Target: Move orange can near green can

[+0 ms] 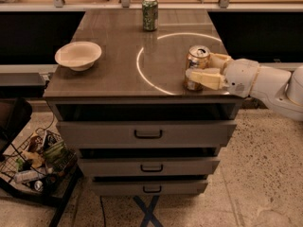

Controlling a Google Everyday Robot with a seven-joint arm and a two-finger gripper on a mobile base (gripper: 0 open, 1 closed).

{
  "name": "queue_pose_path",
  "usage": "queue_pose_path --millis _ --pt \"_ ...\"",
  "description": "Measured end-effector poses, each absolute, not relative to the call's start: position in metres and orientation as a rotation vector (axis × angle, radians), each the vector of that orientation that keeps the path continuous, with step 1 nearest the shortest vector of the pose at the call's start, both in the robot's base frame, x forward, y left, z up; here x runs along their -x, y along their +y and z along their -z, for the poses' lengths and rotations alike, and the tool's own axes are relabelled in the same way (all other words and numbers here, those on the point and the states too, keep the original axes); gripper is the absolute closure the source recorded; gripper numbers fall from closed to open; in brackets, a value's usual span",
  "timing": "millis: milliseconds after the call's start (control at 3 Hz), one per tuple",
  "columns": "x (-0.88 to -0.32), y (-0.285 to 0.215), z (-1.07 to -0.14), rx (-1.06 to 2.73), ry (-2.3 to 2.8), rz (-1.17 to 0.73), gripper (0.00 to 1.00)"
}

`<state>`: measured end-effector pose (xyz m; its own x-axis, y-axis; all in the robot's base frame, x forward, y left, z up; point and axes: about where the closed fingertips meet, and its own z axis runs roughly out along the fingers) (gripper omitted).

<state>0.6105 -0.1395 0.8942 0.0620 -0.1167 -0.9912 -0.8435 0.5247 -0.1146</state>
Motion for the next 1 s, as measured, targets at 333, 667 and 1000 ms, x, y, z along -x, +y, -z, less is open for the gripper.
queue_pose_path --millis 333,667,1000 --pt "-0.6105 -0.1371 -0.8946 0.897 1.421 -0.681 0.72" --pt "-0.6106 -0.1342 -0.8951 0.900 1.419 -0.685 0.96" --pt "-0.6120 -0.1331 -0.9012 0.899 1.412 -0.684 1.00"
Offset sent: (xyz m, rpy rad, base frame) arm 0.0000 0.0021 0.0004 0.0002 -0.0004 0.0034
